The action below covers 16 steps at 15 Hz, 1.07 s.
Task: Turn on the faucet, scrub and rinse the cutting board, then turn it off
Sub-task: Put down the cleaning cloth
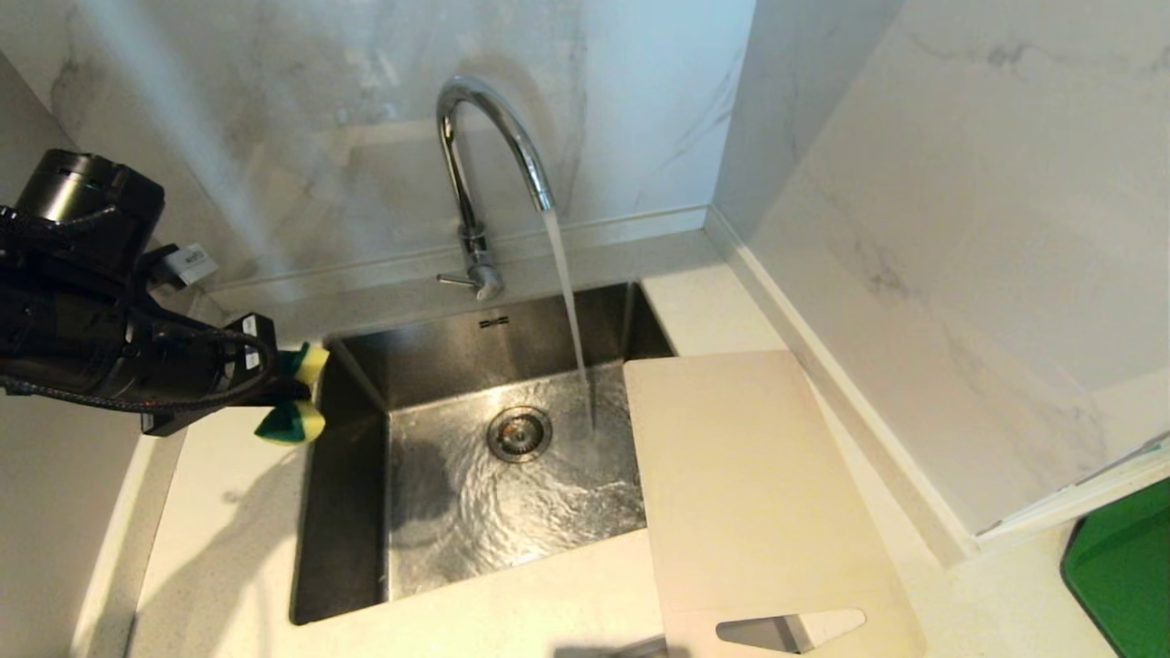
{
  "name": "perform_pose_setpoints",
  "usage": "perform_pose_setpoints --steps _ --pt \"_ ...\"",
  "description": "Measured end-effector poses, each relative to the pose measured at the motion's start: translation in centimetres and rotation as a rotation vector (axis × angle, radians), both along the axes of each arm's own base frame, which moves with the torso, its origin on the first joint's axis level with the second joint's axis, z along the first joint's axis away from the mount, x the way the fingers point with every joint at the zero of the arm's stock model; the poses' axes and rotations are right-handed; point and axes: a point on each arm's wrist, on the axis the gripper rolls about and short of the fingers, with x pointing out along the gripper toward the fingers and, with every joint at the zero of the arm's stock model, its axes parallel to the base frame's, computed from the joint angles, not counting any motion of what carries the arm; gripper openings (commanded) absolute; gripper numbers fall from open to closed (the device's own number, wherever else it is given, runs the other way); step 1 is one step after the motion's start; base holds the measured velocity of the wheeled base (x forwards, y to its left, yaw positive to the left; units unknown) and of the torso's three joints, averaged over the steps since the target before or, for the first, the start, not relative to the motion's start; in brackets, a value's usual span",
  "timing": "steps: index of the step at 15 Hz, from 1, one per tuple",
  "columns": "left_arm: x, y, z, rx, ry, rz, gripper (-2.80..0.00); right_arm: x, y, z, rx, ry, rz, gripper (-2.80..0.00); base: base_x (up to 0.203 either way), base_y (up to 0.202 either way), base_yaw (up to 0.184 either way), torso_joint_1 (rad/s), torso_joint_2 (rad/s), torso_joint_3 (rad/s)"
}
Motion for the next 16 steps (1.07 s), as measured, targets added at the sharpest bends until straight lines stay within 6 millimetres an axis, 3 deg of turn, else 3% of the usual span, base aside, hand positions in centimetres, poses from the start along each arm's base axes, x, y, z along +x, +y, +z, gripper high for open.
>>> perform_pose_setpoints --steps 6,16 --pt "0.3 0.0 -0.3 0.002 0.012 0.004 -2.80 -0.5 0.0 0.0 -0.006 -0.070 0.120 -2.80 0.000 0.000 0.000 0.000 0.00 0.000" --pt "1.1 -0.2 -0.8 -0.011 0.002 -0.007 -2.80 -2.1 -0.1 -0.3 0.021 -0.277 0.080 -2.80 0.000 0.000 0.000 0.000 0.00 0.000"
